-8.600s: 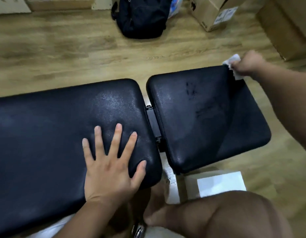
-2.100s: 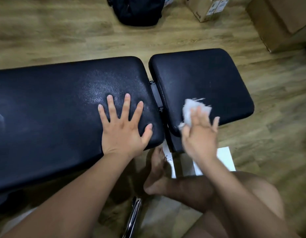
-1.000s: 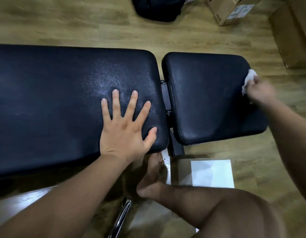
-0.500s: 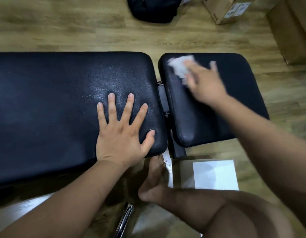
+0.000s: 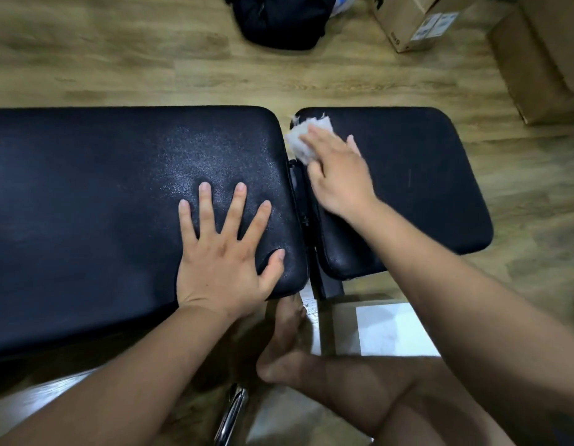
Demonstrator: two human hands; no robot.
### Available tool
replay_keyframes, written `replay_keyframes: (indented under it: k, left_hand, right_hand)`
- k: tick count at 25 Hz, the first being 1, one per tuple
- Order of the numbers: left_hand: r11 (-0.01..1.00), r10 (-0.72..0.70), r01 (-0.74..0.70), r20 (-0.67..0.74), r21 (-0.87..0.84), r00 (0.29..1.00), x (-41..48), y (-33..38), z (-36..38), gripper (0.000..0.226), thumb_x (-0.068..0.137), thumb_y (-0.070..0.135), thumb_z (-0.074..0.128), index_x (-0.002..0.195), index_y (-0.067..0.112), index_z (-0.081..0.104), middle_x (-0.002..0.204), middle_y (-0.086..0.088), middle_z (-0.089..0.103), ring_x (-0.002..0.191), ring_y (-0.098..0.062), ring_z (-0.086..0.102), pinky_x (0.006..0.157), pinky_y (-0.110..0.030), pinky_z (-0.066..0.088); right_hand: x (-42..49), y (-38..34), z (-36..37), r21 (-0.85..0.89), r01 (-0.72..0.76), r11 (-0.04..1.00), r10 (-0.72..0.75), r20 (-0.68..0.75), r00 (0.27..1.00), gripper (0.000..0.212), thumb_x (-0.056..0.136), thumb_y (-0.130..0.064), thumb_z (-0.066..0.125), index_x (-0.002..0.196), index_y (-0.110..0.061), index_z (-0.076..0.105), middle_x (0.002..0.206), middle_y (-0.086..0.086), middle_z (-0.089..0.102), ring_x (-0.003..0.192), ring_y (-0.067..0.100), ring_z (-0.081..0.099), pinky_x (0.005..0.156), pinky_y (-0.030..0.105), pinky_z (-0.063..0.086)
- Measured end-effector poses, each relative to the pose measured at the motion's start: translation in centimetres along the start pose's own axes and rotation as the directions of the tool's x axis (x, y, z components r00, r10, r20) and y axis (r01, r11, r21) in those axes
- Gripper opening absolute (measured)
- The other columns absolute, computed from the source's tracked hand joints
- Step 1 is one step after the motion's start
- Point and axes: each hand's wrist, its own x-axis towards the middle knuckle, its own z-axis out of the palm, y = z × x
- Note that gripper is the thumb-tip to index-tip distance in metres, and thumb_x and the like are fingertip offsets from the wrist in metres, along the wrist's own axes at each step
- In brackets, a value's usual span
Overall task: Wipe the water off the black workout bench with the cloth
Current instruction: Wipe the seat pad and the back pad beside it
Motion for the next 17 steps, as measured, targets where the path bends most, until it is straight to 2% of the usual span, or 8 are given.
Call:
replay_keyframes:
  k: [3,5,7,10,12,14,17]
  left_hand:
    - [1.000,-0.004,0.003,-0.010,-0.022,1.000,0.0,-0.1,0.0,0.072,0.088,0.066,0.029,0.152,0.032,0.032,0.164,-0.007,0.018,0.148,-0.048,0.004,0.116,-0.066,0.007]
    - [0.999,-0.003,0.003,-0.010,-0.035,1.000,0.0,-0.1,0.0,0.072,0.088,0.065,0.031,0.151,0.031,0.034,0.163,-0.008,0.020,0.148,-0.048,0.005,0.116,-0.066,0.007]
    - [0.999,-0.003,0.002,-0.014,-0.037,1.000,0.1,0.0,-0.1,0.072,0.087,0.065,0.032,0.151,0.031,0.035,0.163,-0.008,0.022,0.147,-0.049,0.007,0.115,-0.066,0.008]
    - [0.999,-0.001,0.001,-0.010,-0.041,1.000,0.0,-0.1,0.0,0.072,0.088,0.065,0.032,0.151,0.032,0.033,0.163,-0.008,0.021,0.147,-0.049,0.006,0.116,-0.066,0.007]
    - [0.999,-0.002,0.001,-0.010,-0.045,1.000,0.0,-0.1,0.0,0.072,0.088,0.065,0.031,0.152,0.032,0.032,0.163,-0.008,0.019,0.148,-0.048,0.005,0.116,-0.066,0.007]
    - [0.999,-0.005,0.005,-0.003,-0.044,1.000,0.0,0.0,0.0,0.072,0.088,0.066,0.031,0.153,0.033,0.030,0.164,-0.007,0.018,0.148,-0.048,0.004,0.116,-0.066,0.007]
    - [0.999,-0.011,0.011,0.003,-0.039,1.000,0.0,0.0,-0.1,0.072,0.088,0.066,0.030,0.153,0.033,0.029,0.164,-0.007,0.018,0.148,-0.048,0.004,0.115,-0.066,0.008]
  right_hand:
    - [-9.6,-0.3,-0.1,0.036,0.100,0.994,-0.102,0.044,0.994,0.043,0.095,-0.020,0.041,0.136,-0.021,0.052,0.151,-0.003,0.041,0.142,0.015,0.033,0.118,0.052,0.019]
    - [-16.4,-0.2,-0.5,-0.034,0.075,0.997,-0.071,0.098,0.993,0.043,0.098,-0.029,0.037,0.138,-0.022,0.050,0.154,-0.004,0.036,0.145,0.014,0.028,0.117,0.053,0.021]
    - [-18.1,0.0,-0.3,-0.147,0.055,0.988,-0.033,0.149,0.988,0.047,0.099,-0.034,0.033,0.142,-0.022,0.046,0.156,-0.003,0.032,0.145,0.016,0.027,0.115,0.057,0.024]
    - [-13.2,-0.8,-0.3,-0.294,0.040,0.955,0.019,0.195,0.981,0.052,0.097,-0.035,0.023,0.143,-0.021,0.042,0.158,-0.002,0.029,0.146,0.021,0.027,0.112,0.062,0.022]
    - [-9.0,-1.1,-0.4,-0.327,0.024,0.945,0.057,0.235,0.970,0.054,0.098,-0.036,0.016,0.147,-0.022,0.033,0.161,-0.004,0.018,0.148,0.019,0.017,0.113,0.063,0.014]
    - [-5.6,-0.9,-0.6,-0.345,-0.018,0.938,0.107,0.239,0.965,0.049,0.102,-0.034,0.016,0.150,-0.024,0.024,0.163,-0.006,0.007,0.150,0.016,0.006,0.114,0.062,0.005]
    - [0.7,-1.6,-0.5,-0.340,-0.031,0.940,0.115,0.229,0.967,0.046,0.103,-0.031,0.023,0.149,-0.026,0.024,0.163,-0.006,0.002,0.150,0.015,-0.001,0.115,0.063,0.001]
